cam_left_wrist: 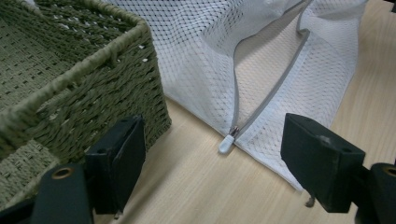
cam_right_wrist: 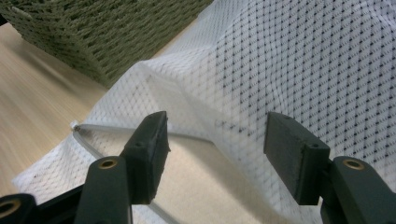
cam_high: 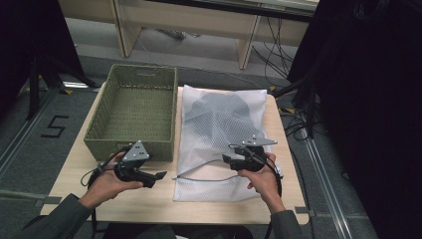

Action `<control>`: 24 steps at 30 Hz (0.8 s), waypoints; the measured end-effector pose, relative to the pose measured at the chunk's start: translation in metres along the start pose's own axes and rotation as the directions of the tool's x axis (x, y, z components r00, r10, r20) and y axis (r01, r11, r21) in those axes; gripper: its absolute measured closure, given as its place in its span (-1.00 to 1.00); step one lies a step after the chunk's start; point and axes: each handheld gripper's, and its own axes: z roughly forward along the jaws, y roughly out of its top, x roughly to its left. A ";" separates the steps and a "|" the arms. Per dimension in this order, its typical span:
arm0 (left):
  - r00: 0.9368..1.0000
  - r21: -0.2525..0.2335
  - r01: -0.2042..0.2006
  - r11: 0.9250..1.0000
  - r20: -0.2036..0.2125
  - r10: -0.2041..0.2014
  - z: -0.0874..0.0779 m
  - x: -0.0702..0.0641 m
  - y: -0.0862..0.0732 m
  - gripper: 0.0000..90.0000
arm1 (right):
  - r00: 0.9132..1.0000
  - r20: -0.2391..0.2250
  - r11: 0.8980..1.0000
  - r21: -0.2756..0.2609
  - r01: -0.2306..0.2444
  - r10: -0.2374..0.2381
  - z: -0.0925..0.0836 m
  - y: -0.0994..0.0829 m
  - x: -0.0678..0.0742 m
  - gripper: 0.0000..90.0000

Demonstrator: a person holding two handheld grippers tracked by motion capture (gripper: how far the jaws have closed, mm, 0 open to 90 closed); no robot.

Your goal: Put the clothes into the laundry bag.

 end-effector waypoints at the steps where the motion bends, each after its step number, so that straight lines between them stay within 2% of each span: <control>1: 1.000 -0.019 0.012 1.000 0.003 -0.012 0.001 0.000 -0.001 -0.54 | 1.000 -0.001 1.000 0.010 -0.002 0.002 -0.002 -0.001 0.000 -0.09; 2: 1.000 -0.001 -0.002 1.000 -0.002 0.002 -0.001 0.002 -0.001 -0.55 | 0.999 -0.009 0.999 0.027 -0.043 0.044 -0.004 -0.003 0.003 -0.10; 3: 1.000 -0.005 0.013 1.000 -0.005 -0.013 -0.001 0.001 -0.002 -0.56 | 0.999 -0.018 0.999 0.019 -0.041 0.041 -0.004 -0.005 0.002 -0.10; 4: 1.000 -0.008 -0.004 1.000 -0.006 0.004 -0.001 0.003 -0.002 -0.57 | 0.999 -0.008 0.999 0.028 -0.038 0.038 -0.005 -0.007 0.002 -0.10; 5: 1.000 -0.016 0.014 1.000 -0.014 -0.014 -0.001 0.002 -0.003 -0.58 | 1.000 -0.012 0.999 0.021 -0.025 0.025 -0.004 -0.008 0.001 -0.11; 6: 1.000 -0.001 0.002 1.000 -0.017 -0.002 -0.002 0.003 -0.003 -0.58 | 1.000 -0.008 1.000 0.025 -0.005 0.006 -0.005 -0.009 0.000 -0.11; 7: 1.000 -0.003 -0.008 1.000 -0.016 0.008 -0.003 0.003 -0.003 -0.58 | 0.999 -0.013 0.999 0.039 -0.034 0.035 -0.006 -0.010 0.002 -0.11; 8: 1.000 -0.005 0.011 1.000 -0.017 -0.012 -0.003 0.002 -0.004 -0.58 | 1.000 -0.004 1.000 0.023 -0.011 0.011 -0.005 -0.012 0.001 -0.11; 9: 1.000 0.004 0.004 1.000 -0.009 -0.004 -0.005 0.004 -0.004 -0.59 | 1.000 -0.005 1.000 0.030 -0.007 0.007 -0.006 -0.012 0.001 -0.11; 10: 1.000 -0.010 0.008 1.000 -0.014 -0.008 -0.005 0.003 -0.004 -0.59 | 1.000 -0.005 0.999 0.034 -0.018 0.018 -0.006 -0.013 0.003 -0.12; 11: 1.000 0.003 -0.007 1.000 -0.024 0.007 -0.006 0.004 -0.005 -0.59 | 1.000 0.001 0.999 0.036 0.002 -0.002 -0.006 -0.013 0.002 -0.12; 15: 0.999 0.003 -0.005 1.000 -0.034 0.005 -0.008 0.004 -0.007 -0.63 | 1.000 0.006 0.998 0.048 -0.030 0.029 -0.009 -0.016 0.004 -0.12; 16: 0.999 0.009 -0.019 1.000 -0.031 0.019 -0.008 0.005 -0.007 -0.63 | 0.999 -0.001 0.998 0.046 -0.032 0.032 -0.010 -0.017 0.003 -0.13; 17: 0.999 0.001 0.002 1.000 -0.032 -0.002 -0.008 0.004 -0.008 -0.63 | 1.000 0.006 0.998 0.050 -0.029 0.028 -0.011 -0.018 0.002 -0.13; 19: 0.999 0.008 -0.022 1.000 -0.037 0.022 -0.010 0.005 -0.009 -0.63 | 1.000 0.010 0.999 0.044 -0.014 0.014 -0.011 -0.019 0.001 -0.13; 20: 0.999 0.005 -0.025 1.000 -0.037 0.025 -0.010 0.006 -0.009 -0.63 | 1.000 0.010 0.998 0.055 -0.029 0.029 -0.012 -0.020 0.002 -0.13; 23: 0.999 -0.001 -0.004 1.000 -0.036 0.004 -0.013 0.006 -0.012 -0.63 | 1.000 0.010 0.999 0.050 -0.020 0.019 -0.014 -0.022 0.001 -0.14; 24: 0.999 0.007 -0.012 1.000 -0.045 0.012 -0.015 0.006 -0.013 -0.63 | 1.000 0.009 0.998 0.061 -0.022 0.021 -0.015 -0.022 0.002 -0.15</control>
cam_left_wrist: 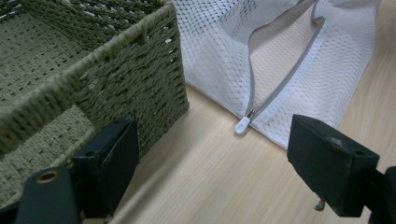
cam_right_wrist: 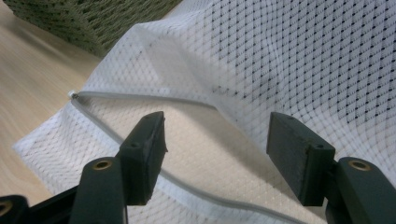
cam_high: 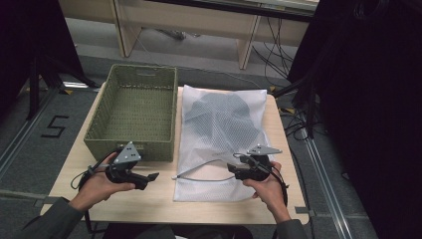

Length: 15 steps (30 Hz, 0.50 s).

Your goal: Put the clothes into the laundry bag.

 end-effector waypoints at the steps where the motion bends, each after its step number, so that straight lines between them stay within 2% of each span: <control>1: 1.000 -0.004 -0.006 1.000 0.005 0.006 -0.001 0.001 -0.001 -0.63 | 1.000 -0.002 1.000 -0.011 0.006 -0.006 0.001 -0.001 0.000 -0.15; 3: 1.000 0.004 -0.006 1.000 -0.004 0.006 -0.003 0.000 -0.003 -0.63 | 1.000 -0.007 1.000 0.010 -0.025 0.025 -0.003 -0.004 0.005 -0.18; 4: 1.000 0.013 0.006 1.000 0.011 -0.006 -0.005 -0.001 -0.005 -0.63 | 1.000 -0.007 1.000 0.007 -0.009 0.009 -0.004 -0.005 0.004 -0.18; 7: 1.000 0.017 -0.015 1.000 0.007 0.015 -0.007 -0.002 -0.008 -0.63 | 1.000 -0.021 1.000 0.007 -0.016 0.016 -0.009 -0.010 0.009 -0.21; 8: 1.000 0.015 0.004 1.000 0.005 -0.004 -0.008 -0.004 -0.009 -0.63 | 0.999 -0.023 0.999 0.013 -0.035 0.035 -0.011 -0.012 0.012 -0.21; 9: 1.000 0.015 -0.013 1.000 0.008 0.013 -0.009 -0.004 -0.009 -0.63 | 0.998 -0.026 0.999 -0.004 -0.054 0.054 -0.012 -0.014 0.014 -0.21; 10: 1.000 0.013 -0.005 1.000 0.013 0.005 -0.009 -0.005 -0.010 -0.63 | 0.999 -0.032 0.999 0.002 -0.040 0.040 -0.014 -0.015 0.013 -0.24; 11: 1.000 0.017 -0.004 1.000 0.014 0.004 -0.010 -0.006 -0.010 -0.63 | 0.997 -0.037 0.998 0.005 -0.069 0.069 -0.015 -0.018 0.016 -0.27; 12: 1.000 0.017 -0.016 1.000 0.017 0.016 -0.011 -0.007 -0.011 -0.63 | 0.998 -0.033 0.999 0.005 -0.045 0.045 -0.017 -0.019 0.014 -0.28; 13: 1.000 0.018 -0.003 1.000 0.016 0.002 -0.011 -0.008 -0.011 -0.63 | 0.998 -0.034 0.999 0.000 -0.046 0.046 -0.018 -0.021 0.015 -0.29; 14: 1.000 0.012 -0.004 1.000 0.024 0.004 -0.011 -0.009 -0.012 -0.63 | 0.997 -0.034 0.998 0.016 -0.068 0.069 -0.021 -0.023 0.018 -0.30; 15: 1.000 0.014 -0.011 1.000 0.027 0.010 -0.012 -0.009 -0.012 -0.63 | 0.999 -0.027 0.999 -0.001 -0.047 0.047 -0.022 -0.025 0.017 -0.32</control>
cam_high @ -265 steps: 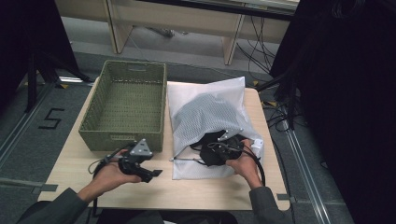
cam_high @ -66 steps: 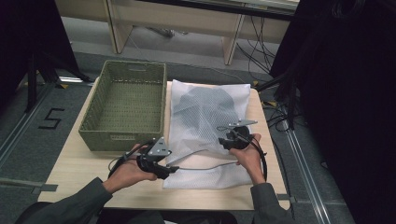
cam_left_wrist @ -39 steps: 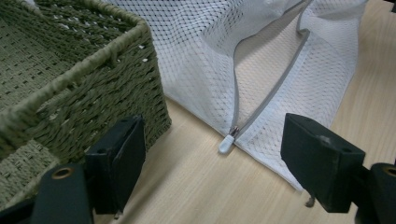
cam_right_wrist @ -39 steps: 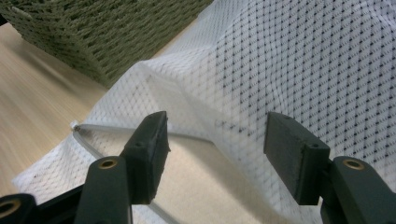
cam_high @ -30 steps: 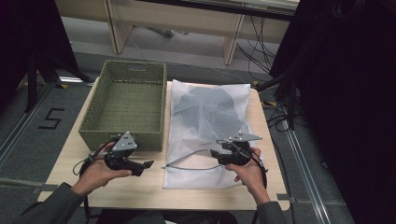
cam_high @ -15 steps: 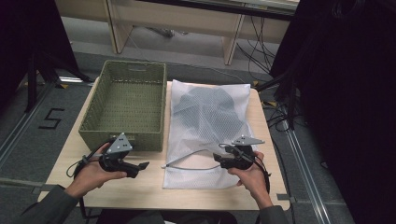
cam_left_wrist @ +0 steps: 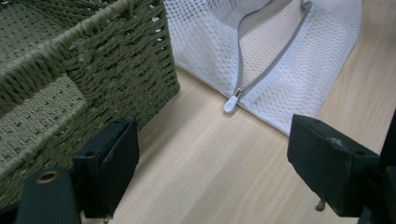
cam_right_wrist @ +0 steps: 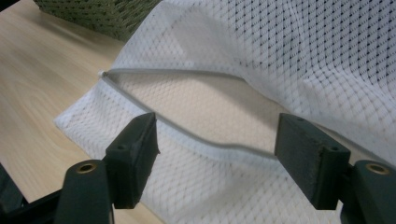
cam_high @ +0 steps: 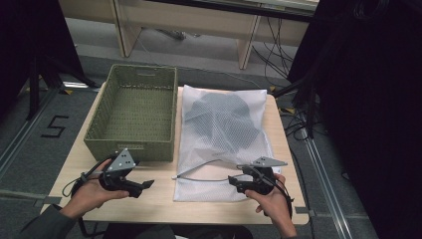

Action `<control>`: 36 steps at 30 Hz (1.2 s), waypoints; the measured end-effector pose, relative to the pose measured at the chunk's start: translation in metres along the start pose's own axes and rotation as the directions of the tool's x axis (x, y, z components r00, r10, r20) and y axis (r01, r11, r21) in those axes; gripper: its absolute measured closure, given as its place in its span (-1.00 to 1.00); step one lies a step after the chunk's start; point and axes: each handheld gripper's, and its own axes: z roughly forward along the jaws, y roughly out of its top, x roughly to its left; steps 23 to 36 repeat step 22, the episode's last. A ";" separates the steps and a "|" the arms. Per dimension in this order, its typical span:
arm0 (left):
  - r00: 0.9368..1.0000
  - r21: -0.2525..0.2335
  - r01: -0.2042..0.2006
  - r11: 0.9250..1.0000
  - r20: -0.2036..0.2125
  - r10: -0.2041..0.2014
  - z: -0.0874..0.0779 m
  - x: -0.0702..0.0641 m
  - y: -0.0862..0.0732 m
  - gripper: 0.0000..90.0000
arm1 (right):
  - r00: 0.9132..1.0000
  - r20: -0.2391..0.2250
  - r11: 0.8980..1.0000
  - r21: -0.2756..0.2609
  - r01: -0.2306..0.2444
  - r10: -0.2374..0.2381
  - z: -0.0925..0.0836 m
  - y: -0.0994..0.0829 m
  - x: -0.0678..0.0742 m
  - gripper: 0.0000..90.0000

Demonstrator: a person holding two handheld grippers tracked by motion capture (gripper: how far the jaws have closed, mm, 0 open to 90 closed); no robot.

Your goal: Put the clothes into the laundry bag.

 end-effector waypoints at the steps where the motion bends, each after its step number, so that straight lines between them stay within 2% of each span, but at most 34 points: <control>1: 1.000 0.005 0.000 1.000 -0.004 0.000 -0.001 -0.001 0.000 -0.63 | 1.000 -0.008 1.000 -0.001 -0.005 0.005 -0.002 -0.002 0.001 -0.33; 2: 1.000 0.005 -0.014 1.000 -0.002 0.014 -0.001 -0.001 0.000 -0.63 | 1.000 -0.003 1.000 -0.004 -0.029 0.029 -0.004 -0.003 0.004 -0.34; 3: 1.000 0.009 -0.013 1.000 -0.002 0.013 -0.001 -0.001 -0.001 -0.63 | 1.000 0.008 1.000 0.003 0.003 -0.004 -0.006 -0.004 0.002 -0.35; 4: 1.000 0.012 -0.020 1.000 0.000 0.020 -0.001 -0.001 -0.001 -0.63 | 1.000 0.008 1.000 0.013 -0.018 0.018 -0.008 -0.006 0.004 -0.36; 6: 1.000 0.011 -0.021 1.000 0.005 0.021 0.000 0.000 -0.001 -0.63 | 1.000 0.011 1.000 0.009 -0.002 0.001 -0.010 -0.008 0.003 -0.37; 7: 1.000 0.012 -0.016 1.000 0.000 0.016 0.000 -0.001 -0.001 -0.63 | 1.000 0.011 1.000 0.021 -0.010 0.010 -0.011 -0.010 0.004 -0.38; 8: 1.000 0.008 0.000 1.000 0.008 0.000 0.000 -0.002 -0.001 -0.63 | 1.000 0.016 1.000 0.013 0.008 -0.008 -0.011 -0.011 0.003 -0.38; 9: 1.000 0.013 0.004 1.000 0.004 -0.004 0.001 -0.002 -0.001 -0.63 | 1.000 0.019 1.000 0.023 -0.010 0.010 -0.011 -0.012 0.004 -0.38; 11: 1.000 0.018 0.004 1.000 0.003 -0.004 0.001 -0.002 -0.001 -0.63 | 1.000 0.020 0.999 0.040 -0.015 0.014 -0.013 -0.013 0.004 -0.38; 12: 1.000 0.017 0.006 1.000 0.009 -0.006 0.002 -0.002 -0.001 -0.63 | 1.000 0.027 0.999 0.037 0.005 -0.006 -0.013 -0.013 0.002 -0.38; 15: 1.000 0.020 -0.013 1.000 -0.001 0.013 0.000 -0.001 -0.001 -0.63 | 0.999 0.039 1.000 0.022 0.017 -0.018 -0.012 -0.015 0.000 -0.38; 18: 1.000 0.021 -0.018 1.000 0.002 0.018 0.001 0.000 -0.001 -0.63 | 0.999 0.029 0.999 0.044 0.024 -0.025 -0.012 -0.015 0.001 -0.40; 19: 1.000 0.022 0.001 1.000 0.007 -0.001 0.002 -0.001 -0.001 -0.63 | 0.999 0.028 0.999 0.037 0.030 -0.031 -0.010 -0.015 0.001 -0.40; 20: 1.000 0.021 0.005 1.000 0.008 -0.005 0.002 -0.002 -0.002 -0.63 | 1.000 0.026 0.999 0.050 0.005 -0.006 -0.011 -0.015 0.004 -0.40; 21: 1.000 0.020 0.002 1.000 0.009 -0.002 0.002 -0.001 -0.001 -0.63 | 0.999 0.019 0.998 0.042 0.036 -0.037 -0.009 -0.015 0.001 -0.41; 22: 1.000 0.020 -0.017 1.000 0.007 0.017 0.002 0.000 -0.001 -0.63 | 0.999 0.018 0.998 0.047 0.051 -0.052 -0.009 -0.015 0.001 -0.41; 36: 1.000 0.020 -0.017 1.000 0.007 0.017 0.002 0.000 -0.001 -0.63 | 0.999 0.018 0.998 0.047 0.051 -0.052 -0.009 -0.015 0.001 -0.41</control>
